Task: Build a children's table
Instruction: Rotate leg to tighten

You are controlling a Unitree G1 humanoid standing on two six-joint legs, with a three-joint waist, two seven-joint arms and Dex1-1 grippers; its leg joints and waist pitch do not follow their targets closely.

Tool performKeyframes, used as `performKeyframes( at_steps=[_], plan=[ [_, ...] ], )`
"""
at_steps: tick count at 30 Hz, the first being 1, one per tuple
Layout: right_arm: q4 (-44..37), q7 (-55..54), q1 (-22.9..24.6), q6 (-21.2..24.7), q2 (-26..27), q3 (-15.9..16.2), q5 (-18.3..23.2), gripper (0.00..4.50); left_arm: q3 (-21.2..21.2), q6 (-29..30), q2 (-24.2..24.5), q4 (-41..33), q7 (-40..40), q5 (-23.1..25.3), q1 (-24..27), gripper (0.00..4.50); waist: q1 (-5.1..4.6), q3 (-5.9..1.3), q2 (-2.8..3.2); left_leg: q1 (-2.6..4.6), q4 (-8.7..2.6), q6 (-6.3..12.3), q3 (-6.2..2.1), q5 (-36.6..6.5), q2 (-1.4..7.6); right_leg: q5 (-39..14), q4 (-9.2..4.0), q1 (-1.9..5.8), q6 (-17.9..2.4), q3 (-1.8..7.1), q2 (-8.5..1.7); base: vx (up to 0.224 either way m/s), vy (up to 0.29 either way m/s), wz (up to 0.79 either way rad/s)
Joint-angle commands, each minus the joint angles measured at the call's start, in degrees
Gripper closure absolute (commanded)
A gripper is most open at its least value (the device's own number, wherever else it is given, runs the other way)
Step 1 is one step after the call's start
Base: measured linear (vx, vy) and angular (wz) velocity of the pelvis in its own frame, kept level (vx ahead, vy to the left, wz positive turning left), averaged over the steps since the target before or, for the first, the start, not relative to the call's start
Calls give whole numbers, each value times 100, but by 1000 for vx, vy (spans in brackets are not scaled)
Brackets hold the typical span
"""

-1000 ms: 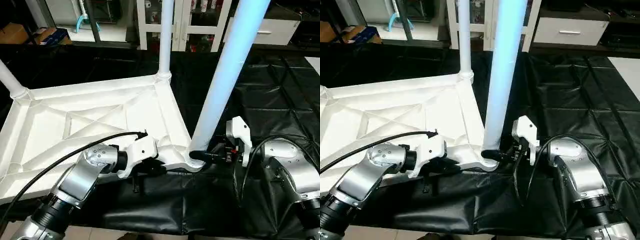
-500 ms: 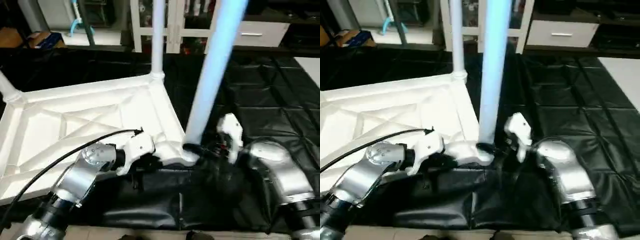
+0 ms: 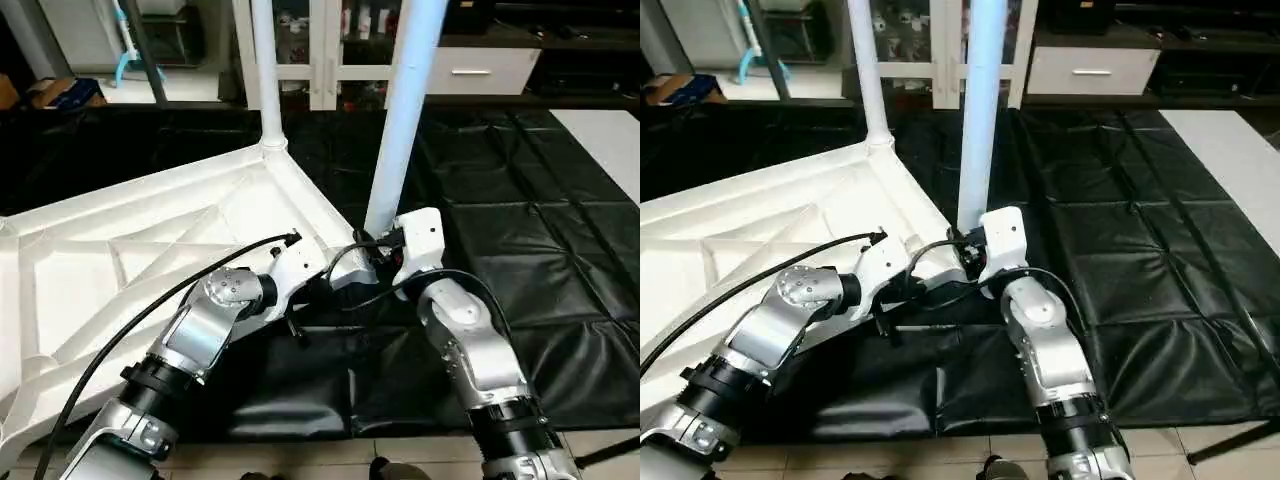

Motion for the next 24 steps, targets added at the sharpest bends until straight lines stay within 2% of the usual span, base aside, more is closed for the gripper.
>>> performKeyframes(
  at_steps=[1, 4, 5, 7, 8, 10, 12, 13, 15, 16, 17, 18, 19, 20, 22, 24],
  plan=[
    [365, 83, 77, 155, 13, 2, 55, 263, -343, -196, -144, -58, -219, -47, 70, 450, -33, -250, 88, 263, -762, -805, -529, -4145, 656, -2742, -359, -72, -540, 83, -281, 0, 0, 0],
    [153, 534, 99, 76, -47, 169, 179, 263, -355, -237, -87, -81, -248, -46, 141, 450, -15, -273, 62, 247, -729, -709, -510, -3878, 657, -2576, -358, -56, -649, 137, -332, 0, 0, 0],
    [19, 654, 114, 89, -115, 220, 183, 263, -354, -241, -62, -114, -272, -48, 173, 450, -2, -282, 30, 224, -716, -663, -504, -3679, 669, -2456, -349, -39, -714, 166, -355, 0, 0, 0],
    [-85, 833, 123, 145, -179, 262, 243, 207, -347, -239, -43, -148, -294, -48, 196, 450, 28, -295, 40, 209, -696, -593, -481, -3359, 679, -2242, -330, -24, -834, 208, -378, 0, 0, 0],
    [-211, 1027, 134, 200, -290, 339, 257, 193, -348, -244, -2, -204, -344, -57, 231, 450, 58, -322, 33, 165, -687, -505, -467, -2916, 699, -1813, -279, 32, -1002, 234, -399, 0, 0, 0],
    [-479, 1395, 136, 394, -500, 348, 429, 175, -332, -226, 90, -336, -483, -134, 331, 450, 78, -340, 28, 133, -675, -419, -454, -2603, 712, -1489, -246, 84, -1098, 247, -411, 0, 0, 0],
    [-694, 1966, 85, 596, -873, 285, 675, 159, -359, -281, 277, -488, -719, -201, 472, 450, 117, -364, 22, 140, -632, -205, -406, -2145, 705, -1155, -225, 131, -1268, 250, -413, 27, -10, 3],
    [-771, 2299, 54, 715, -1097, 269, 788, 159, -377, -325, 377, -567, -832, -225, 545, 450, 142, -358, 50, 146, -623, -156, -403, -2070, 713, -1094, -212, 130, -1301, 255, -418, 55, -19, 5],
    [-777, 2680, 19, 614, -1425, 290, 768, 151, -393, -383, 505, -709, -1025, -310, 660, 450, 206, -374, 33, 153, -589, 40, -364, -1708, 725, -896, -206, 137, -1403, 256, -413, 67, -19, 6],
    [-769, 2887, 7, 556, -1591, 297, 766, 151, -395, -395, 565, -792, -1130, -368, 724, 450, 231, -378, 20, 157, -580, 62, -362, -1607, 723, -825, -187, 159, -1427, 249, -409, 68, -20, 6],
    [-762, 3055, -2, 507, -1723, 300, 762, 151, -396, -403, 612, -858, -1216, -415, 776, 450, 256, -384, 27, 164, -554, 164, -335, -1453, 721, -698, -178, 132, -1497, 265, -416, 73, -29, 11],
    [-776, 3619, 15, 343, -2116, 298, 816, 151, -383, -376, 734, -1054, -1412, -537, 916, 450, 293, -396, 10, 198, -526, 256, -309, -1279, 723, -516, -151, 125, -1557, 262, -401, 77, -28, 10],
    [-776, 3619, 15, 343, -2116, 298, 816, 151, -383, -376, 734, -1054, -1412, -537, 916, 450, 314, -417, 14, 184, -508, 321, -316, -1088, 722, -308, -105, 169, -1596, 252, -405, 77, -28, 10],
    [-796, 3817, 34, 311, -2240, 297, 857, 151, -378, -357, 773, -1112, -1453, -556, 952, 450, 363, -433, 25, 156, -473, 598, -302, -526, 720, 253, -36, 172, -1701, 243, -397, 66, -29, 6],
    [-840, 4206, 76, 251, -2481, 327, 928, 151, -363, -319, 840, -1193, -1496, -559, 993, 450, 367, -446, 9, 127, -445, 705, -311, -336, 714, 429, 1, 208, -1754, 225, -395, 0, 0, 0],
    [-931, 4634, 139, 228, -2734, 384, 1029, 151, -333, -266, 898, -1280, -1529, -588, 1030, 450, 382, -428, 10, 95, -447, 818, -320, -324, 726, 276, -9, 220, -1766, 214, -410, 0, 0, 0]
  ],
)
